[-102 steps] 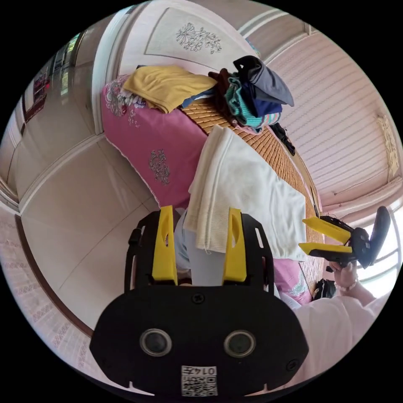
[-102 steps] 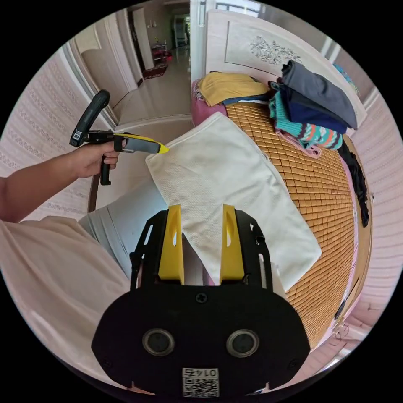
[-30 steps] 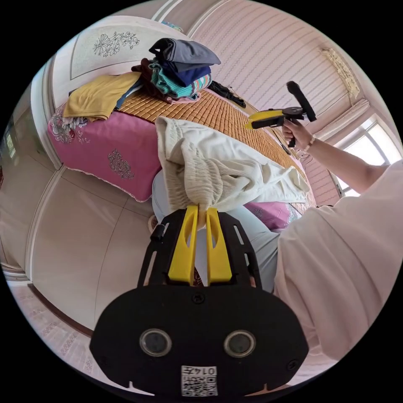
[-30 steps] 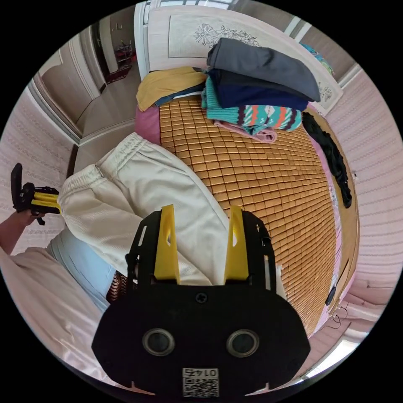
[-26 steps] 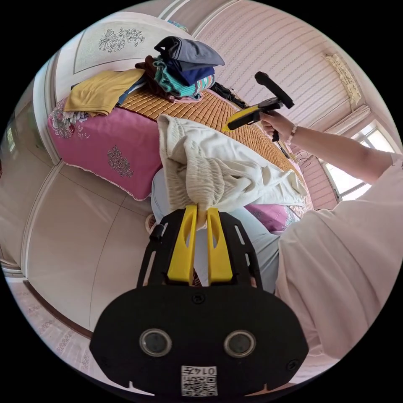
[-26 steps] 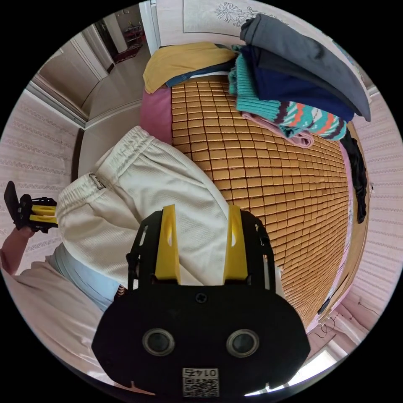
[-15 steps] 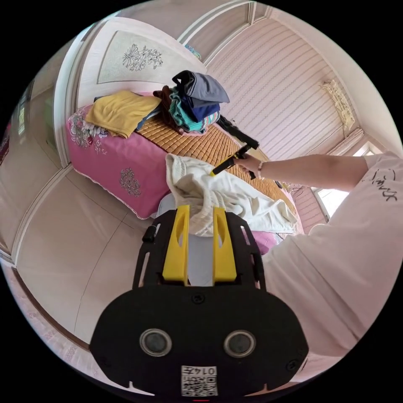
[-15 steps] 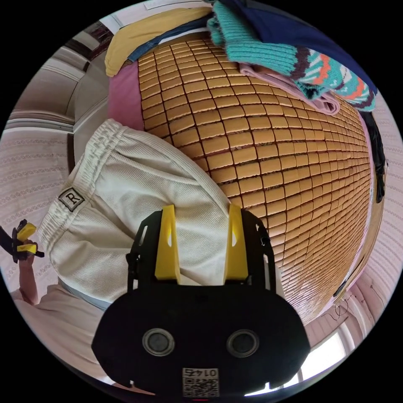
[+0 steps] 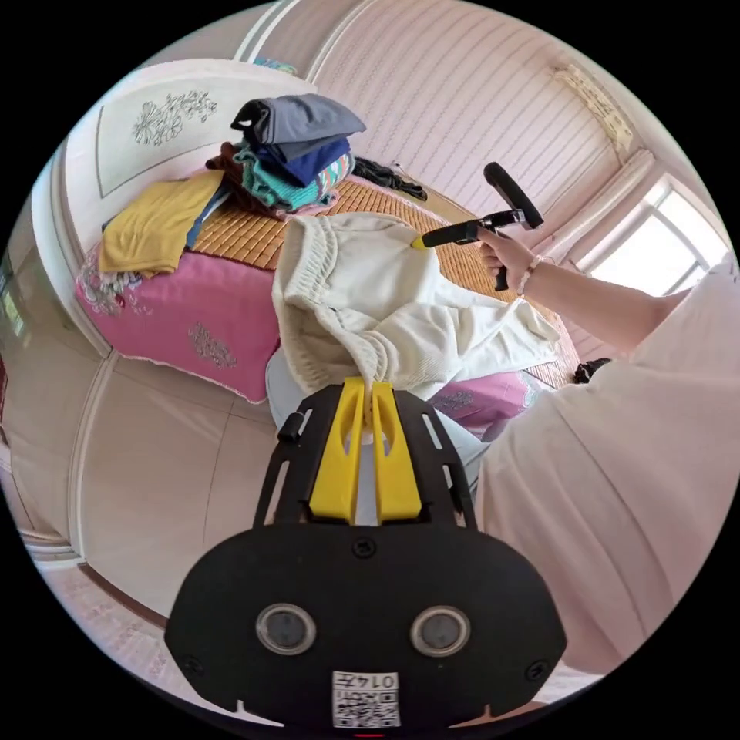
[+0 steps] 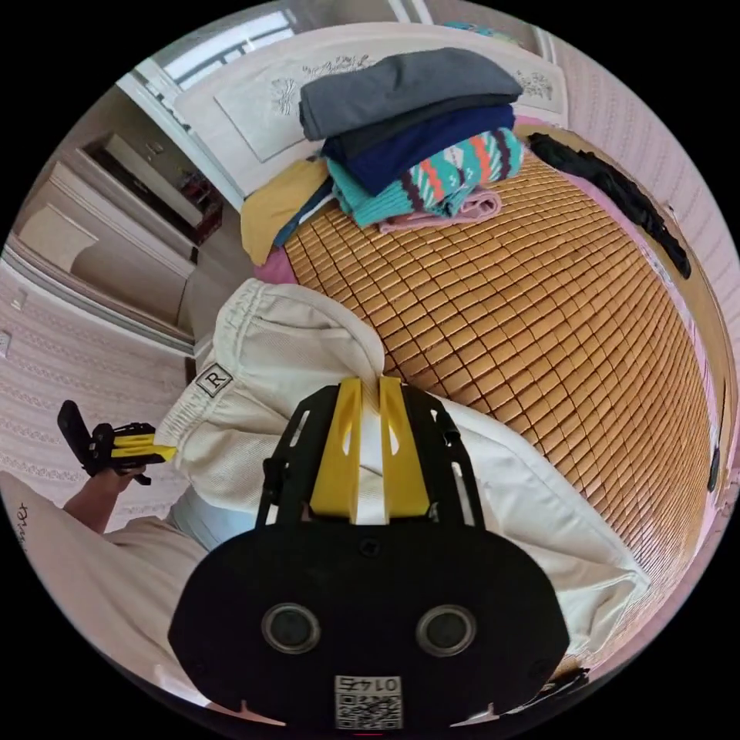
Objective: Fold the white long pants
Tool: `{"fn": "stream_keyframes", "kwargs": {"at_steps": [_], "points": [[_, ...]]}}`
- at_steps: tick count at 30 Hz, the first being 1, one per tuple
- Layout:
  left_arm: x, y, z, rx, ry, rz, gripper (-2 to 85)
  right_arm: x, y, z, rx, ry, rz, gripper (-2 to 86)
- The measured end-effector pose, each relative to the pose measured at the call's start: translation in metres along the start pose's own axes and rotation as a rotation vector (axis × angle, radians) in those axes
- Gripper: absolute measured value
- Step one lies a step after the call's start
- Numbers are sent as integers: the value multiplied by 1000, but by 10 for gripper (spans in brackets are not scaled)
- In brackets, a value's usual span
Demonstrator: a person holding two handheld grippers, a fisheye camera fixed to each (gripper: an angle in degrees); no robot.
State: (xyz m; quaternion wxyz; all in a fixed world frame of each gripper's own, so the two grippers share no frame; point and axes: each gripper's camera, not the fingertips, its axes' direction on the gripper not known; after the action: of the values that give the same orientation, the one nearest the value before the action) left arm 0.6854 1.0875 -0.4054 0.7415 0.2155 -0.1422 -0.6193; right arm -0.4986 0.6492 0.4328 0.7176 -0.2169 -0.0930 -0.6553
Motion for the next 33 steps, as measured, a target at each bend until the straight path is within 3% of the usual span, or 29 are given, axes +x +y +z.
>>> {"fn": "stream_keyframes", "kwargs": {"at_steps": [8,13,18,21,23,26,28,33], "points": [[121,-73,-59,222,65,514,-10,110,197,-314,638,27,345,26],[229,-128,-76,409,267,875,-10,106,318,-538,1027,271,399,25],[289,-194,-131,616,515,924,-10,51,296,-737,1182,568,250,25],[293,-207,-154,696,573,906,-10,34,251,-804,1165,514,101,27],[279,-206,-152,694,576,855,-10,43,217,-808,1069,478,76,27],[245,-195,-117,584,523,726,-10,88,157,-747,821,448,107,27],[214,-175,-70,449,425,608,-10,140,128,-652,613,379,193,27],[165,-131,29,195,302,381,-10,222,144,-460,355,146,436,27]]}}
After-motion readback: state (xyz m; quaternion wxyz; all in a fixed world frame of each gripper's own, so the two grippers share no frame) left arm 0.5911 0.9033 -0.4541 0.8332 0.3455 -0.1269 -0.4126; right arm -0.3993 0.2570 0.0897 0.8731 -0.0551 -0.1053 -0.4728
